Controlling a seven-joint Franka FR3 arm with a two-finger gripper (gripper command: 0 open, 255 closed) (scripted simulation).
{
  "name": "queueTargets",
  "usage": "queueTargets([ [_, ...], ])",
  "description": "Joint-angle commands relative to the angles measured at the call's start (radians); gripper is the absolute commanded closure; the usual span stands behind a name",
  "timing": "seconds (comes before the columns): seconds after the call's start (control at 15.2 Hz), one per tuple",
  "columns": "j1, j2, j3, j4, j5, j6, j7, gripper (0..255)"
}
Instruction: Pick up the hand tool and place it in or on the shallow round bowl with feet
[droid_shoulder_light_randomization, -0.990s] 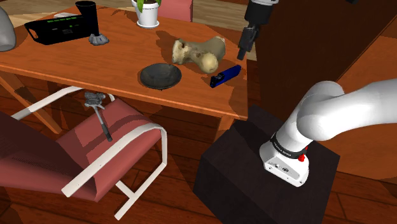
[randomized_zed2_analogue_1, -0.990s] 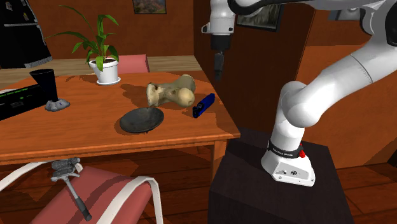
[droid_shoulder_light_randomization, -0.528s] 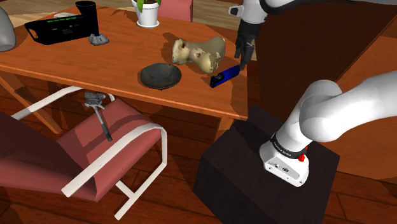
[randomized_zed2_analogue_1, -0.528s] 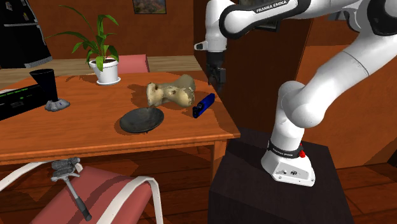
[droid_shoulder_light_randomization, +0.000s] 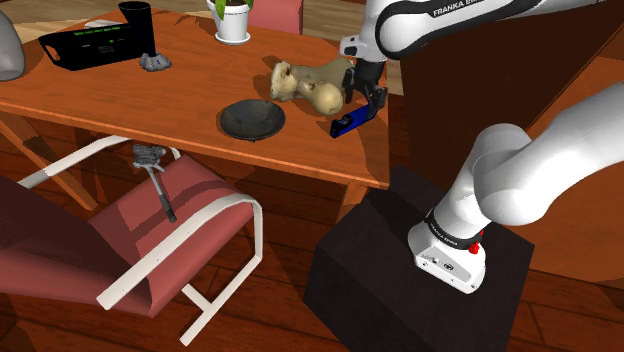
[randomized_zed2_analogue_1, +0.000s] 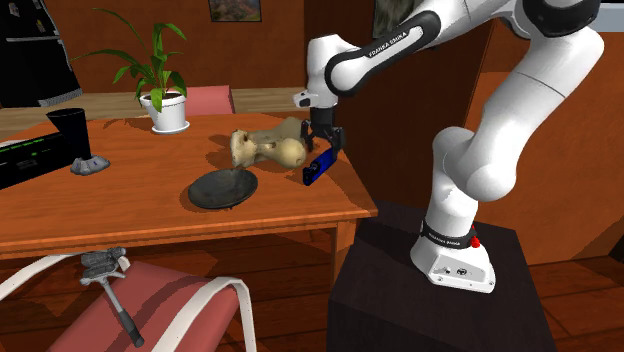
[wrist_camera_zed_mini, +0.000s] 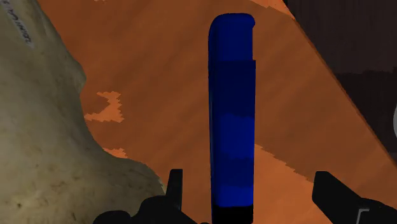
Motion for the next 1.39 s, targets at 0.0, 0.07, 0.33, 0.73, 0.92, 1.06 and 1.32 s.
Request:
queueTargets([
  [0.0,0.015,0.033,-0.025,-0.005,-0.008,0.045,-0.067,0],
  [0.07,0.015,0.041,-0.028,-0.013,-0.008,0.061,-0.068,0],
  [0.33,0.018,0.078,-0.044,-0.042,-0.008,0.126,-0.073,0],
  [0.73,0.021,0.094,-0.051,-0.053,-0.007,0.152,-0.075,0],
  [0.92,0.022,0.093,-0.053,-0.053,-0.008,0.152,-0.074,0],
  [1.06,0.027,0.095,-0.046,-0.051,-0.004,0.15,-0.065,255],
  [1.32,0.021,0.078,-0.044,-0.047,-0.009,0.131,-0.067,255],
])
